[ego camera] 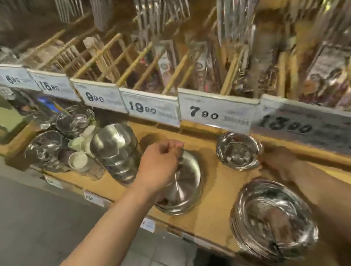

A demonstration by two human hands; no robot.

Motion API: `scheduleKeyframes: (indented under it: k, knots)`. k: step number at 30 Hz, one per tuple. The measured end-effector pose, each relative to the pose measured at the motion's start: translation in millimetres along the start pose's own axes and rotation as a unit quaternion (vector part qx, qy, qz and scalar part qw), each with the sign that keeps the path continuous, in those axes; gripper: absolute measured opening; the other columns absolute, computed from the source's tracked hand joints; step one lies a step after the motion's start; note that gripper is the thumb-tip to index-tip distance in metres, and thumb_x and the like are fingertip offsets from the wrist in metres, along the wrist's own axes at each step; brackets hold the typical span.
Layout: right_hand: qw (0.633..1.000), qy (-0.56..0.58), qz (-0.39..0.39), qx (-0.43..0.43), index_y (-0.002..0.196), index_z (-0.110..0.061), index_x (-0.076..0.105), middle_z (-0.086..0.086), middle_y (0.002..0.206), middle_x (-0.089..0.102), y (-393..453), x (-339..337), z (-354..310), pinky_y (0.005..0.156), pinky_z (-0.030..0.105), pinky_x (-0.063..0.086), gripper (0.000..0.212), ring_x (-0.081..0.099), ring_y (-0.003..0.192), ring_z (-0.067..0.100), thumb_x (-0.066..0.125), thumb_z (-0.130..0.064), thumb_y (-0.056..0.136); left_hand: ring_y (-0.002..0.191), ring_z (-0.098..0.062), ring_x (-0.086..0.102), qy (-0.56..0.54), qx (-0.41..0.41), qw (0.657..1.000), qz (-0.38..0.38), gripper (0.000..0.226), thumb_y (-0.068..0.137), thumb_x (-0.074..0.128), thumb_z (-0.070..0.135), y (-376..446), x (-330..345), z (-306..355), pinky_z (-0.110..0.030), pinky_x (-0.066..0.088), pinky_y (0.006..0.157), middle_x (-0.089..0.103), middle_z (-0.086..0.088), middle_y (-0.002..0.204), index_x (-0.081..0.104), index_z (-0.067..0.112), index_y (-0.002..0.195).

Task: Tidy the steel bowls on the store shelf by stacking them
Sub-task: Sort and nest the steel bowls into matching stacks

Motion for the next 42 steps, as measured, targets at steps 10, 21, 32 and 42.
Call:
scheduleKeyframes:
  k: [10, 21, 32, 42]
  knots:
    - [0.994, -0.091, 0.03, -0.056, 0.074, -0.005, 0.056, 0.01, 0.057, 0.047, -18.8, 9.2, -32.3, 0.031, 0.017, 0.03, 0.03, 0.039, 0.03, 0.009, 0.049, -0.005, 0.103, 0.081, -0.015, 0.065, 0.018, 0.011, 0.999, -0.046, 0.017, 0.1, 0.056, 0.014, 13.5, -16.4, 8.8, -0.04, 0.06, 0.089, 0.07, 0.002, 0.087, 0.07, 0.02, 0.094]
    - [0.991, 0.055, 0.105, -0.061, 0.076, 0.003, 0.062, 0.012, 0.058, 0.068, -138.5, -14.2, -43.4, 0.032, 0.016, 0.045, 0.016, 0.061, 0.036, 0.008, 0.06, 0.006, 0.093, 0.089, -0.027, 0.071, 0.082, 0.056, 0.986, -0.136, 0.02, 0.096, 0.059, 0.021, -9.0, 23.7, 37.9, -0.048, 0.059, 0.091, 0.074, -0.011, 0.091, 0.073, 0.007, 0.091]
    - [0.981, 0.038, 0.151, -0.113, 0.088, -0.006, 0.075, 0.005, 0.072, 0.074, -196.6, -50.3, -5.3, 0.048, 0.018, 0.051, 0.011, 0.066, 0.053, 0.008, 0.068, -0.014, 0.092, 0.084, -0.032, 0.076, 0.146, 0.081, 0.96, -0.226, 0.018, 0.091, 0.068, 0.016, -42.7, 73.8, 37.8, -0.049, 0.06, 0.086, 0.077, -0.017, 0.09, 0.073, -0.001, 0.087]
    - [0.971, 0.074, 0.172, -0.148, 0.125, -0.018, 0.07, -0.002, 0.106, 0.078, -184.3, -49.6, 49.5, 0.093, 0.033, 0.058, 0.036, 0.072, 0.101, 0.015, 0.071, -0.01, 0.09, 0.06, -0.024, 0.075, 0.089, -0.028, 0.973, -0.21, 0.007, 0.089, 0.069, 0.004, -72.6, 101.6, -4.9, -0.033, 0.064, 0.061, 0.072, -0.012, 0.064, 0.065, 0.001, 0.085]
Point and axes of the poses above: each hand's wrist, its own y-axis towards the middle knuckle, its own x-axis out of the palm, z = x × y, the point moved 5 cm from there along y, towards the middle knuckle
